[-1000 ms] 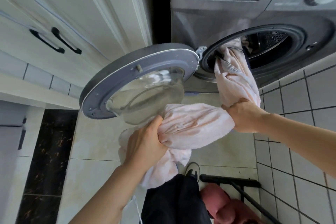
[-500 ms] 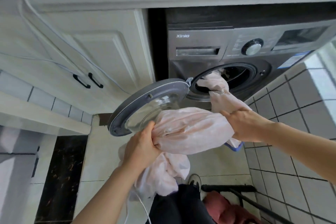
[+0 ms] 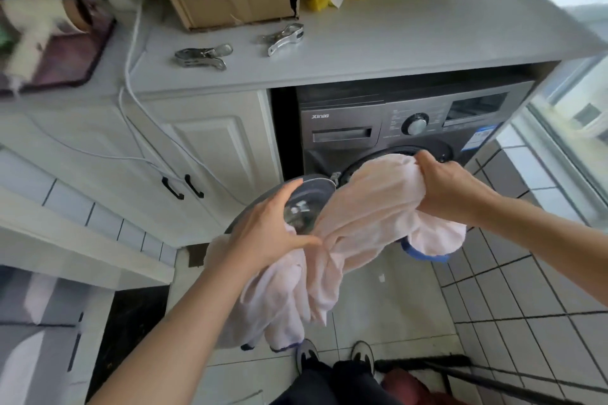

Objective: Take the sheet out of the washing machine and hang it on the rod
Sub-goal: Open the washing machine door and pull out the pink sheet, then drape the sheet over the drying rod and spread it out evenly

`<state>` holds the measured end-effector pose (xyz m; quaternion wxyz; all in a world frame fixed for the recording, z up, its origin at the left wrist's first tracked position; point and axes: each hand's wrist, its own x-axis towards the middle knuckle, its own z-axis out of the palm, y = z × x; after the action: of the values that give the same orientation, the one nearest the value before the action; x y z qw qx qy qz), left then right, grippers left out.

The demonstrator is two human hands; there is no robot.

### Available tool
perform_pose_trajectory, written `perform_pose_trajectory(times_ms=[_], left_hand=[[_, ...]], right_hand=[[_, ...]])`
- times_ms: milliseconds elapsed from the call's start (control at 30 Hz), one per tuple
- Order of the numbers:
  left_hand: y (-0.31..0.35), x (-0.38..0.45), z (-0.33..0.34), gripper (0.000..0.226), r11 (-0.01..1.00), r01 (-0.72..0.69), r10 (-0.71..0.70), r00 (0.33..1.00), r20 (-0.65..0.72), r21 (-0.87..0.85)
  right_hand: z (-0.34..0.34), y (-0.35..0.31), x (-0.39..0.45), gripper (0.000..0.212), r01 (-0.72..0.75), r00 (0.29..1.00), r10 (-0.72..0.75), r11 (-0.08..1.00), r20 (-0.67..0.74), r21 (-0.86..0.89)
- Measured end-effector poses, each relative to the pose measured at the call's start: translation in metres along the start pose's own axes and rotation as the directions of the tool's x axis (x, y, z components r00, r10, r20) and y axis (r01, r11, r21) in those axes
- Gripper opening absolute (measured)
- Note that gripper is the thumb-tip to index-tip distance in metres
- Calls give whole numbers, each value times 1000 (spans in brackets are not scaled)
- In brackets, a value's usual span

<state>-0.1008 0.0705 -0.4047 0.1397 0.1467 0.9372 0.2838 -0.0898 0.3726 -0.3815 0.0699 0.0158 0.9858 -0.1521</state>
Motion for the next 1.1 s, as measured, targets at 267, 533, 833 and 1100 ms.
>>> perform_pose_trajectory(times_ms=[267, 533, 833, 1100], left_hand=[[71, 2, 10, 128, 980, -198, 197, 980, 40, 13], [65, 4, 16, 48, 969, -189, 185, 982, 39, 161], [58, -6, -12, 30, 943, -250, 284, 949, -135, 220], [64, -2, -52, 25, 917, -314, 386, 854, -350, 246]], right_hand=[[17, -72, -18, 44, 206, 976, -194, 970, -96, 128], [12, -64, -37, 66, 280, 960, -278, 959, -40, 39], [41, -25, -13, 94, 154, 930, -157, 987, 332, 36], [52, -57, 18, 105, 126, 851, -127, 991, 510, 37]])
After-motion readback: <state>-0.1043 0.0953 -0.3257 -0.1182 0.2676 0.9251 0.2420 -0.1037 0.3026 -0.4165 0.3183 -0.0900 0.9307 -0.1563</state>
